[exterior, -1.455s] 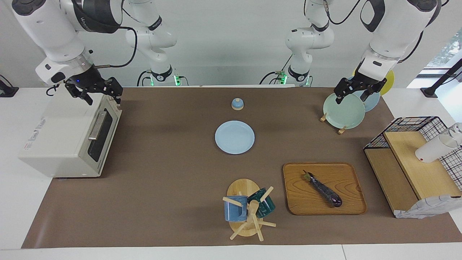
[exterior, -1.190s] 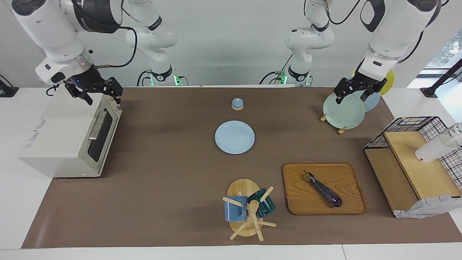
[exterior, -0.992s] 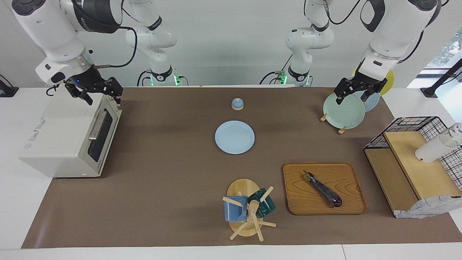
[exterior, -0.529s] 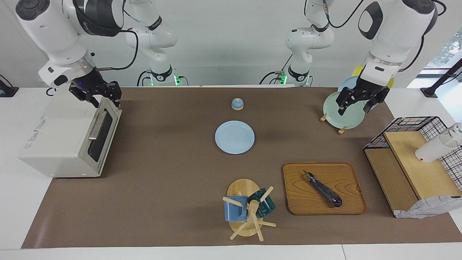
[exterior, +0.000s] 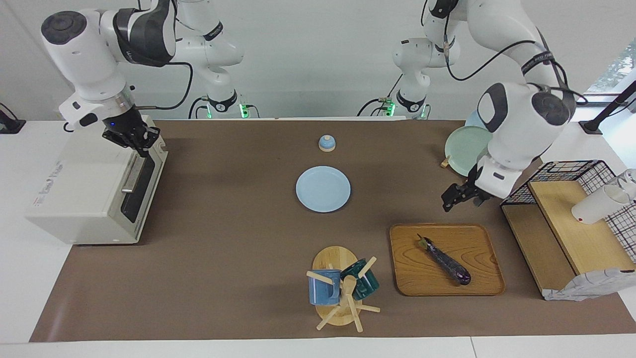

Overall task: Put eggplant into oven
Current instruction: 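Grasp the purple eggplant with the left gripper and lift it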

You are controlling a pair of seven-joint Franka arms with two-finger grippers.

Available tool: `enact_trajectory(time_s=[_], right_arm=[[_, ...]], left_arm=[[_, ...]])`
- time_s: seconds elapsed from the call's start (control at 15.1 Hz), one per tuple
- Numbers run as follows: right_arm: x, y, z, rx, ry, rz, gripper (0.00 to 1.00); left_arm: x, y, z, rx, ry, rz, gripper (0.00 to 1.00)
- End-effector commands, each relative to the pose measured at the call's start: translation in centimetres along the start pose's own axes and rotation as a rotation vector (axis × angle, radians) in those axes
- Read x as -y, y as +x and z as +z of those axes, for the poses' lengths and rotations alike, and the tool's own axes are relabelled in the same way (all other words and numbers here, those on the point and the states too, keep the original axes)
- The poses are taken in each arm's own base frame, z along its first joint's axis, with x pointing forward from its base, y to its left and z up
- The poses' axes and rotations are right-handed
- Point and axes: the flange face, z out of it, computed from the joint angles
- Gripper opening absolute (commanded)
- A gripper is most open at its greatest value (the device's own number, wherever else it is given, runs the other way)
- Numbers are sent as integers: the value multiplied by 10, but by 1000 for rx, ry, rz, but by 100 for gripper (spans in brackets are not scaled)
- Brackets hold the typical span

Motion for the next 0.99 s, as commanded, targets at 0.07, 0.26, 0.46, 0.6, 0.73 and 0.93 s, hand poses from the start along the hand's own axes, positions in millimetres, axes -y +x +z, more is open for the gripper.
enact_trajectory(time_s=[0.07, 0.26, 0.46, 0.6, 0.73, 0.93], right_arm=[[-26, -7, 37, -3, -20, 62, 0], [-27, -10, 49, 19, -73, 28, 0], [-27, -12, 57, 33, -71, 33, 0], [-14, -12, 64, 19, -67, 24, 0], [10, -6, 72, -15, -45, 15, 0], [39, 7, 96, -33, 13, 10, 0]], left_arm=[[-16, 41, 48, -23, 17, -146, 100], [-8, 47, 68, -83, 36, -232, 100], [8, 43, 86, -87, 57, -266, 100], [15, 37, 96, -99, 52, -316, 100], [16, 32, 106, -121, 37, -357, 100], [15, 31, 108, -127, 33, -368, 86]])
